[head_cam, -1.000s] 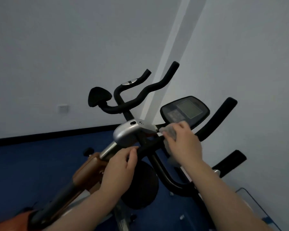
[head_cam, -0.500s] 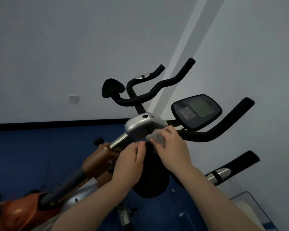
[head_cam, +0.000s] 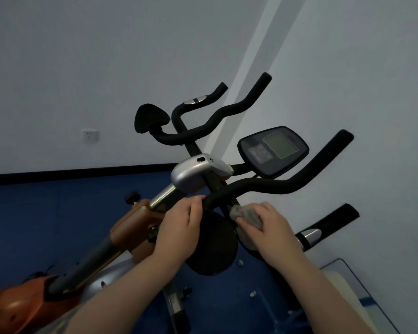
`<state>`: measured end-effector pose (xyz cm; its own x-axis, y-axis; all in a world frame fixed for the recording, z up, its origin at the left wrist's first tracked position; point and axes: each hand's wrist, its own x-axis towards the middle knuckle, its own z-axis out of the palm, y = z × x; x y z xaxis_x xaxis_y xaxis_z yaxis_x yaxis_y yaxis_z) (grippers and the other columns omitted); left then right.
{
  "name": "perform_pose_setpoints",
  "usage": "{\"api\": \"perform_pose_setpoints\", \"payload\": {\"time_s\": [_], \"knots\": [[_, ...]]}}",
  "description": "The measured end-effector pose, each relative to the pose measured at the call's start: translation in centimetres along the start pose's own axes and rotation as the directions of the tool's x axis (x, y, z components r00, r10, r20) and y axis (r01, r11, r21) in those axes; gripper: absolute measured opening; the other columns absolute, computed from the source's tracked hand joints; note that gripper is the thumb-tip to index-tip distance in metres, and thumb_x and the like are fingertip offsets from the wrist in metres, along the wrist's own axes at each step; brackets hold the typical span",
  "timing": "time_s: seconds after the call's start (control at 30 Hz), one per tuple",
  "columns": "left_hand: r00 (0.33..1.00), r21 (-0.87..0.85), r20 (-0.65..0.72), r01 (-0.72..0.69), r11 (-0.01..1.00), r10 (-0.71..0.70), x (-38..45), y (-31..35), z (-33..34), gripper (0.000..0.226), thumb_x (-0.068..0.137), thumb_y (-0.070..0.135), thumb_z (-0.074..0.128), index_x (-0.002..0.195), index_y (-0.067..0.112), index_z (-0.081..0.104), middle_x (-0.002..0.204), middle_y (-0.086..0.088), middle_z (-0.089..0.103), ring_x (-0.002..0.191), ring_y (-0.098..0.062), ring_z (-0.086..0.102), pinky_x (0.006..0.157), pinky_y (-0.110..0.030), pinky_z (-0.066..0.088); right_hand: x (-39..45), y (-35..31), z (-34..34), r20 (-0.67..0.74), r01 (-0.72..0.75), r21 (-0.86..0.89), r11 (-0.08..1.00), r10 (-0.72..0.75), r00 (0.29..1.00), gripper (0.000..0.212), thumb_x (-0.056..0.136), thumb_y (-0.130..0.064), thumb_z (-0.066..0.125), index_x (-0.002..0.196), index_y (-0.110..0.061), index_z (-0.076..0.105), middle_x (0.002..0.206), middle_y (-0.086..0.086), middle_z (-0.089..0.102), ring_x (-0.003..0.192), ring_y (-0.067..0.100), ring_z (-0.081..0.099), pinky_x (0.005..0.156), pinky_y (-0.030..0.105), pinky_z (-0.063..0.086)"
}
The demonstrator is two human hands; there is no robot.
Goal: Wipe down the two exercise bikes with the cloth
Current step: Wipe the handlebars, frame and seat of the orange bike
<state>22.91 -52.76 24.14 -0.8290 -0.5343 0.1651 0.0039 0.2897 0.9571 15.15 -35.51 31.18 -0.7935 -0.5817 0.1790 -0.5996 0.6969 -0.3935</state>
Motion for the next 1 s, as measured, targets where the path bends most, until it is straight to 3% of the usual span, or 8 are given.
{"api": "perform_pose_setpoints", "payload": {"time_s": [0.1,0.2,0.4,0.53,0.7,0.8,0.9,1.0], "knots": [[1.000,0.012,-0.009,0.006,1.000,-0.006,-0.1,0.2,0.0,0.031,0.101,0.045,0.026,0.106,0.045,0.057,0.101,0.016,0.063,0.095,0.011,0.053,0.077,-0.016,0.042,-2.6,0.2,-0.7,0.017,0.032,-0.110,0.993,-0.030,0.999,0.014,0.091,-0.039,0.062,0.093,-0.026,0.063,0.090,-0.014,0.047,0.075,0.002,0.053,0.064,0.022,0.041],[1.000,0.012,-0.018,0.011,1.000,-0.011,-0.1,0.3,-0.1,0.035,0.097,0.049,0.024,0.105,0.045,0.058,0.095,0.014,0.064,0.088,0.008,0.055,0.074,-0.021,0.046,-3.8,-0.3,-1.0,-0.001,0.062,-0.181,0.982,-0.064,0.998,0.014,0.091,-0.040,0.061,0.102,-0.032,0.063,0.095,-0.016,0.047,0.076,0.004,0.054,0.063,0.025,0.047],[0.996,0.083,-0.067,0.061,0.995,-0.056,-0.3,0.7,0.0,0.039,0.101,0.045,0.025,0.107,0.041,0.063,0.088,0.011,0.065,0.081,0.001,0.059,0.068,-0.028,0.049,-3.7,-0.1,-1.1,-0.157,-0.066,0.191,0.979,0.097,0.983,0.010,0.088,-0.037,0.066,0.096,-0.032,0.065,0.093,-0.017,0.054,0.088,-0.012,0.052,0.067,0.003,0.038],[0.992,0.080,-0.104,0.081,0.994,-0.073,-0.8,1.0,0.6,0.041,0.103,0.034,0.026,0.110,0.030,0.066,0.087,0.007,0.067,0.082,-0.005,0.061,0.071,-0.028,0.047,-0.5,-1.9,-2.4,-0.245,0.019,0.279,0.960,0.052,0.968,0.008,0.088,-0.035,0.067,0.091,-0.036,0.060,0.094,-0.015,0.052,0.088,-0.015,0.049,0.069,-0.001,0.035],[0.943,-0.078,-0.234,0.223,0.972,-0.235,-2.8,1.1,1.5,0.061,0.095,0.061,0.026,0.084,0.014,0.063,0.072,-0.011,0.065,0.065,-0.015,0.062,0.064,-0.035,0.047,0.1,-3.6,-2.9,-0.168,0.018,0.375,0.927,0.049,0.985,0.012,0.090,-0.042,0.061,0.099,-0.033,0.061,0.100,-0.013,0.050,0.089,-0.011,0.050,0.067,0.004,0.038],[0.937,-0.060,-0.205,0.277,0.959,-0.283,-4.6,0.9,1.2,0.045,0.100,0.049,0.031,0.094,0.016,0.061,0.079,-0.009,0.066,0.074,-0.016,0.064,0.077,-0.045,0.052,-2.8,-3.7,-1.9,-0.093,-0.013,0.521,0.853,0.072,0.993,0.002,0.093,-0.042,0.058,0.092,-0.040,0.060,0.101,-0.011,0.054,0.091,-0.008,0.054,0.076,0.006,0.042],[0.937,-0.128,-0.133,0.308,0.943,-0.324,-8.3,1.3,0.7,0.034,0.102,0.044,0.035,0.110,0.025,0.062,0.099,-0.005,0.067,0.095,-0.015,0.064,0.096,-0.044,0.049,-5.6,-3.6,-1.0,0.048,-0.119,0.718,0.686,0.122,0.991,0.015,0.097,-0.038,0.054,0.101,-0.033,0.067,0.109,-0.002,0.064,0.101,0.008,0.062,0.091,0.032,0.052],[0.962,-0.183,-0.204,0.148,0.972,-0.184,-12.3,3.3,-0.3,0.031,0.098,0.047,0.040,0.121,0.037,0.058,0.117,0.017,0.062,0.113,0.003,0.056,0.101,-0.020,0.043,-7.7,-4.6,-0.9,0.127,-0.167,0.838,0.519,0.113,0.985,0.021,0.099,-0.032,0.052,0.097,-0.032,0.072,0.102,-0.003,0.071,0.097,0.011,0.067,0.080,0.027,0.055]]}}
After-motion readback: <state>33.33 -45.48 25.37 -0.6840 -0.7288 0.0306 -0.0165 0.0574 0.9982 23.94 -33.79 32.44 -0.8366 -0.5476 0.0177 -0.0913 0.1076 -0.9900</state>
